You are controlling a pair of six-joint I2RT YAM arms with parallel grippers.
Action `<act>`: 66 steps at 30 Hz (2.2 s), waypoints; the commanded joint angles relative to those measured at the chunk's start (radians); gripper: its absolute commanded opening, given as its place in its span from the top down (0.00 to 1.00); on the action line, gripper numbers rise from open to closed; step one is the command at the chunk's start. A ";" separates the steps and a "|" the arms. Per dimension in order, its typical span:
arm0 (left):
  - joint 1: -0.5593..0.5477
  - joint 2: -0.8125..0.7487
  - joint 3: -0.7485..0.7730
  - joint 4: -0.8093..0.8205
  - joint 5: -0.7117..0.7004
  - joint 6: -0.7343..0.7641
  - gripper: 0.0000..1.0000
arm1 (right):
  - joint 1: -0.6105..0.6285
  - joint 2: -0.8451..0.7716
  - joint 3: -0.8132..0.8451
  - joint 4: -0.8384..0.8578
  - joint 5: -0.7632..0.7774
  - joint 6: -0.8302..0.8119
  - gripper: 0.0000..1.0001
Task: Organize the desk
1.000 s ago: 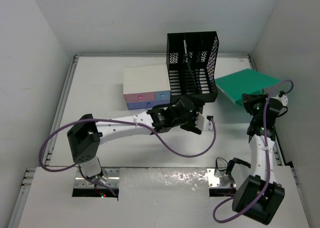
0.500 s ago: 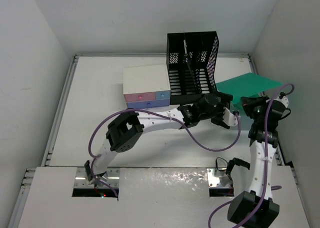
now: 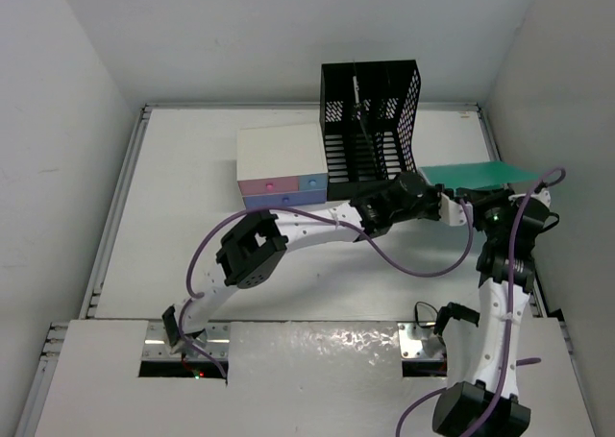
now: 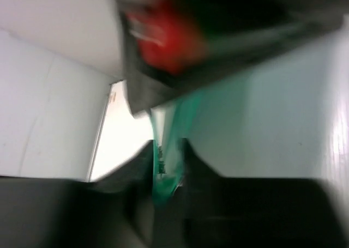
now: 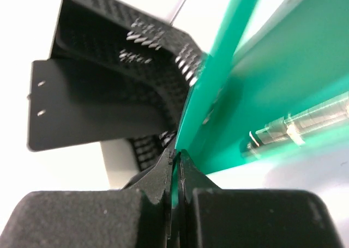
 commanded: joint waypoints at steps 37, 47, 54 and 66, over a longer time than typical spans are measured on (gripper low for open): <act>0.325 -0.235 0.485 -0.340 0.284 -1.525 1.00 | 0.003 -0.183 0.300 -0.004 -0.386 -0.791 0.25; 0.333 -0.180 0.586 -0.337 0.258 -1.519 1.00 | 0.009 0.003 0.398 0.018 -0.283 -0.802 0.19; 0.368 -0.191 0.537 -0.340 0.232 -1.459 1.00 | 0.296 0.142 0.539 -0.014 -0.190 -1.089 0.09; 0.421 -0.194 0.546 -0.350 0.265 -1.454 1.00 | 0.941 0.171 0.222 0.426 0.737 -1.449 0.07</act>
